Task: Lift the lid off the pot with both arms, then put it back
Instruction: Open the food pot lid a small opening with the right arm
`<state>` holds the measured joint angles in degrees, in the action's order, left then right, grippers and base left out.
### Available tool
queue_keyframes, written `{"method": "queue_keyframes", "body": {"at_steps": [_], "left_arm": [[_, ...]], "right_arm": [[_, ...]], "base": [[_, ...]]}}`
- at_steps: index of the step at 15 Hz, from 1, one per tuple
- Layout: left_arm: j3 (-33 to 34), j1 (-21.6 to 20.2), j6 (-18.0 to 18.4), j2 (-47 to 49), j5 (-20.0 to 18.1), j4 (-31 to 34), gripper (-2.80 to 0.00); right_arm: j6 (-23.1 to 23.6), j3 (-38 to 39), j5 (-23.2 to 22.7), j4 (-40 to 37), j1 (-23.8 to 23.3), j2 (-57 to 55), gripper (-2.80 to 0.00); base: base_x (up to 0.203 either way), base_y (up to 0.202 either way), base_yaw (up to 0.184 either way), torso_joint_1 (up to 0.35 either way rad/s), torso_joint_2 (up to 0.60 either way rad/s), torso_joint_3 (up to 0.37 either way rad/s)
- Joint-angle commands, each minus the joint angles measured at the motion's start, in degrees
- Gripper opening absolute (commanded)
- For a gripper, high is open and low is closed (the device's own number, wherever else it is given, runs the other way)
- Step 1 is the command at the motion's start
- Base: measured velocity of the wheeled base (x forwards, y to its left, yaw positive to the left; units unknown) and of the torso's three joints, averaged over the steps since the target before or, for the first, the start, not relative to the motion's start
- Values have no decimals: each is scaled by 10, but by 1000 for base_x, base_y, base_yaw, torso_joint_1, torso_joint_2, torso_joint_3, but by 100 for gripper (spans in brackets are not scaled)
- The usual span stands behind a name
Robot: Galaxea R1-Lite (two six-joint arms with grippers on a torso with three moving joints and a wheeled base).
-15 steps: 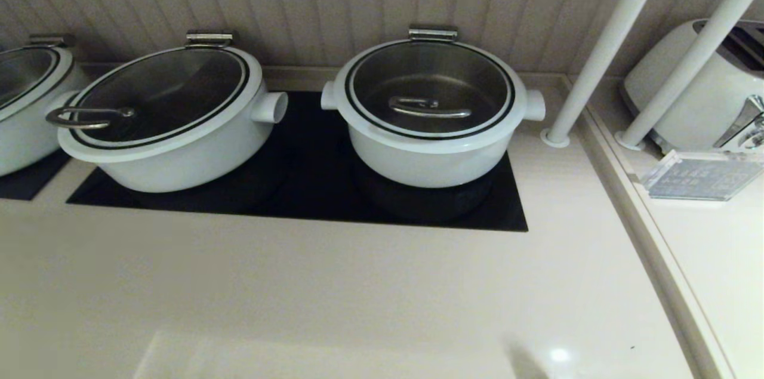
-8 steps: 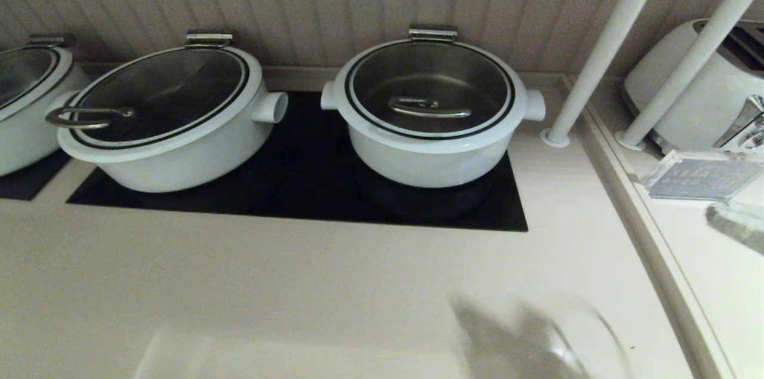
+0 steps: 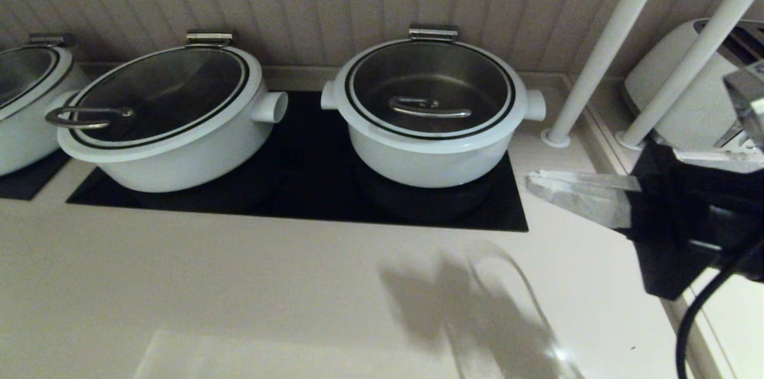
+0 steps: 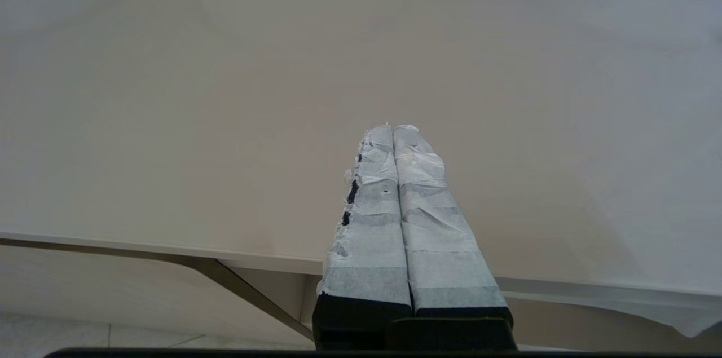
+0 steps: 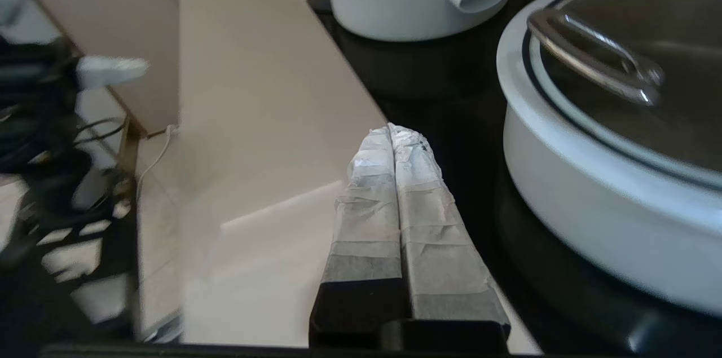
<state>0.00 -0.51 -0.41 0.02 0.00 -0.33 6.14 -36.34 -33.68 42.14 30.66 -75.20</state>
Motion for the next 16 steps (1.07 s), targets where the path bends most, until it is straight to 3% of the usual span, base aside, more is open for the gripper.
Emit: {"method": "queue_keyframes", "body": {"at_steps": [1,10,16], "left_arm": [[0,0,-1,0,1,0,-280],[0,0,-1,0,1,0,-280],[0,0,-2,0,1,0,-280]], "right_arm": [[0,-30,18,15,29,-72,-280],[1,-113,83,28,43,-179,-280],[1,-140,168,29,64,-211,-280]], "base": [[0,0,0,0,0,0],[0,0,0,0,0,0],[0,0,0,0,0,0]]}}
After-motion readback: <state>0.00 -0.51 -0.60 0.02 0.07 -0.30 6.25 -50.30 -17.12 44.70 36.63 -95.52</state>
